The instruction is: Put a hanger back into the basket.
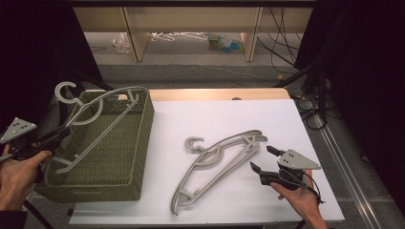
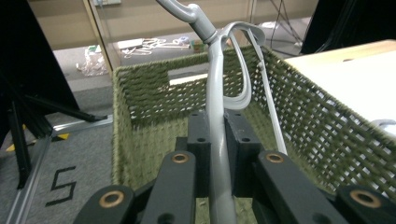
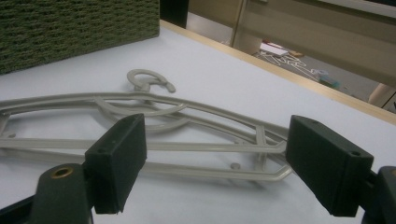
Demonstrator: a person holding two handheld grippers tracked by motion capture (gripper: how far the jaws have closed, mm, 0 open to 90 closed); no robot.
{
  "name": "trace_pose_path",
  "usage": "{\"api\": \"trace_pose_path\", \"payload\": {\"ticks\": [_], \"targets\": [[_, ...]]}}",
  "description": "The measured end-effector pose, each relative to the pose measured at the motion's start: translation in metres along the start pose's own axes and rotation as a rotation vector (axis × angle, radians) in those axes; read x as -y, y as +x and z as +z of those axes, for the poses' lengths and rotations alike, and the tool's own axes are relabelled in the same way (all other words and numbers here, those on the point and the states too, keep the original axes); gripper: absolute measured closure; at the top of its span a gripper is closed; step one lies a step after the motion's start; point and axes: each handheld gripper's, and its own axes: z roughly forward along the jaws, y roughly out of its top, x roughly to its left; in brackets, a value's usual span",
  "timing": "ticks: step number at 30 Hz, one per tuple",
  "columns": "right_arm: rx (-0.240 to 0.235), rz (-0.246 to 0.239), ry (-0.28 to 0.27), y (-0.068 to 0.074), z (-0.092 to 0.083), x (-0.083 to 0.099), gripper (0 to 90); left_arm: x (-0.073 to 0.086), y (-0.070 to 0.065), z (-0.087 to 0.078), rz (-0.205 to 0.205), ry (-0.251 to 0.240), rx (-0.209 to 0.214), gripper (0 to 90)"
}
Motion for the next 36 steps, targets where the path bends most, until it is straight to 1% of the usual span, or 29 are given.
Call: {"api": "trace_pose_path", "payload": {"ticks": [1, 3, 4, 6, 8, 9, 11, 12, 14, 15, 16, 17, 18, 20, 21, 22, 23, 24, 25, 26, 27, 28, 29, 30, 31, 32, 33, 35, 36], "targets": [[-0.003, 0.001, 0.0, 0.0, 0.0, 0.0, 21.5, 0.001, 0.001, 0.001, 0.0, 0.006, -0.004, 81.3], [-0.002, -0.002, -0.003, 0.0, 0.0, 0.0, 21.5, 0.003, 0.003, 0.005, -0.001, 0.012, 0.007, 81.2], [-0.002, 0.0, -0.007, 0.001, 0.0, 0.0, 21.5, 0.003, 0.003, 0.007, 0.013, 0.027, 0.011, 81.3], [-0.006, 0.002, 0.001, 0.001, 0.001, 0.0, 21.5, 0.003, 0.003, 0.01, 0.025, 0.043, 0.004, 81.2], [-0.007, 0.0, 0.003, 0.001, 0.001, 0.0, 21.5, 0.004, 0.006, 0.011, 0.022, 0.037, 0.009, 81.3], [-0.008, 0.002, 0.003, 0.001, 0.001, 0.0, 21.5, 0.004, 0.008, 0.011, 0.028, 0.047, 0.008, 81.2], [-0.007, 0.003, 0.0, 0.001, 0.002, 0.0, 21.5, 0.009, 0.009, 0.014, 0.063, 0.072, 0.006, 81.2], [-0.01, 0.003, 0.004, 0.001, 0.001, 0.0, 21.5, 0.011, 0.009, 0.017, 0.097, 0.114, -0.005, 81.0], [-0.008, 0.001, 0.002, 0.001, 0.001, 0.0, 21.5, 0.015, 0.007, 0.022, 0.129, 0.153, -0.023, 80.9], [-0.008, 0.001, 0.003, 0.001, 0.001, -0.001, 21.5, 0.017, 0.007, 0.026, 0.141, 0.156, -0.041, 81.2], [-0.009, 0.004, 0.003, 0.001, 0.001, 0.0, 21.5, 0.017, 0.008, 0.027, 0.137, 0.152, -0.035, 81.1], [-0.01, 0.004, 0.003, 0.001, 0.001, 0.0, 21.5, 0.017, 0.009, 0.029, 0.127, 0.152, -0.039, 81.1], [-0.01, 0.004, 0.003, 0.001, 0.001, 0.0, 21.5, 0.017, 0.01, 0.031, 0.163, 0.165, -0.047, 81.2], [-0.011, 0.004, 0.003, 0.001, 0.001, 0.0, 21.5, 0.017, 0.009, 0.036, 0.184, 0.187, -0.061, 81.1], [-0.005, 0.004, -0.003, 0.001, 0.002, 0.0, 21.5, 0.017, 0.008, 0.039, 0.2, 0.201, -0.063, 81.1], [-0.007, 0.004, 0.0, 0.001, 0.002, 0.0, 21.5, 0.017, 0.007, 0.042, 0.22, 0.218, -0.076, 81.0], [-0.007, 0.004, -0.001, 0.001, 0.002, 0.0, 21.5, 0.016, 0.005, 0.043, 0.23, 0.228, -0.084, 81.0], [-0.009, 0.005, -0.002, 0.002, 0.002, 0.0, 21.5, 0.015, 0.005, 0.044, 0.259, 0.244, -0.09, 80.8], [-0.01, 0.005, -0.003, 0.002, 0.002, 0.0, 21.5, 0.016, 0.006, 0.046, 0.255, 0.282, -0.093, 80.6], [-0.01, 0.003, -0.003, 0.001, 0.002, 0.0, 21.5, 0.017, 0.006, 0.047, 0.262, 0.304, -0.092, 80.5], [-0.015, 0.004, 0.004, 0.001, 0.001, -0.001, 21.5, 0.018, 0.004, 0.049, 0.269, 0.308, -0.103, 80.4], [-0.013, 0.003, 0.003, 0.001, 0.001, -0.001, 21.4, 0.018, 0.002, 0.05, 0.285, 0.32, -0.11, 80.5], [-0.013, 0.002, 0.003, 0.001, 0.001, -0.001, 21.5, 0.017, 0.0, 0.051, 0.289, 0.331, -0.111, 80.6], [-0.013, 0.005, 0.0, 0.001, 0.001, -0.001, 21.5, 0.017, -0.002, 0.053, 0.277, 0.343, -0.103, 79.9], [-0.011, 0.006, 0.0, 0.001, 0.001, -0.001, 21.4, 0.016, -0.003, 0.054, 0.29, 0.373, -0.1, 79.6], [-0.011, 0.006, 0.002, 0.0, 0.001, -0.001, 21.5, 0.015, -0.005, 0.054, 0.305, 0.391, -0.11, 79.8], [-0.012, 0.007, 0.004, 0.001, 0.001, -0.001, 21.4, 0.015, -0.007, 0.056, 0.295, 0.397, -0.113, 79.6], [-0.013, 0.002, 0.004, 0.001, 0.001, 0.0, 21.5, 0.013, -0.009, 0.055, 0.258, 0.377, -0.12, 77.0], [-0.013, 0.002, 0.004, 0.001, 0.001, 0.0, 21.5, 0.012, -0.013, 0.054, 0.219, 0.352, -0.114, 73.7]]}}
